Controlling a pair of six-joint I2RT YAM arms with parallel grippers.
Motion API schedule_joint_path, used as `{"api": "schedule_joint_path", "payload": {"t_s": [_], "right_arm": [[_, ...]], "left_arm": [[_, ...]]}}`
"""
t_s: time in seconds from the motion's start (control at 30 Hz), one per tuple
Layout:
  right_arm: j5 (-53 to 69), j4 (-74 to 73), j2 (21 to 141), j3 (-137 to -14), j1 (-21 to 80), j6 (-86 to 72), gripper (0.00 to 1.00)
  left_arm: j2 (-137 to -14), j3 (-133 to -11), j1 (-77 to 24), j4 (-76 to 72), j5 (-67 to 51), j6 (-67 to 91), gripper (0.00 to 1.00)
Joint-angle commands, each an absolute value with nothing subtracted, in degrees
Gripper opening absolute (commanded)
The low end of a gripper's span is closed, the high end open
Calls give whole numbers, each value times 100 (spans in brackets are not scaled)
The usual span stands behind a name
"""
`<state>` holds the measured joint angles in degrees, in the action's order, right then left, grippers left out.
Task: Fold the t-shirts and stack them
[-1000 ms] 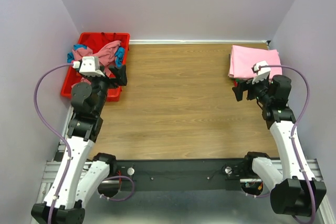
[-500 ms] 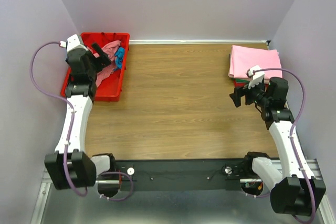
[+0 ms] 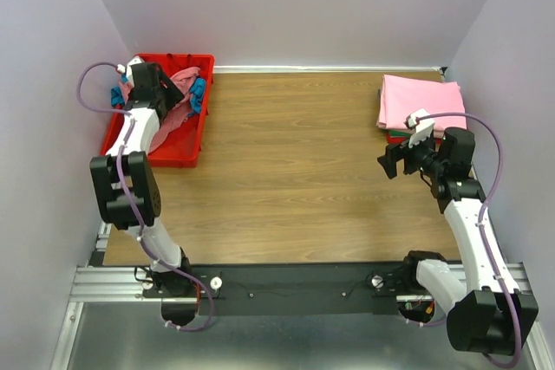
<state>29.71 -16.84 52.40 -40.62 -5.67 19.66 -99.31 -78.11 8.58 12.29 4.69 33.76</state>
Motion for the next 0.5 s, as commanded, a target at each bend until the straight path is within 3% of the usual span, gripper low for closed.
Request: {"api": "schedule_joint_path", "payload": {"t_s": [0.0,0.33,0.47], "right_arm": [[3138,-1872,5282,-4025,-571,2065,100],[3138,-1872,5361,-4052,-563,2057,100],[3103,-1881,5379,-4061,-571,2057,100]], "left_arm": [[-10343,-8340,905,1274,571,3384,74],[-11285,-9114,905,1547,993,3287,68],[-11461,-9228,914,1538,976,3278,56]]}}
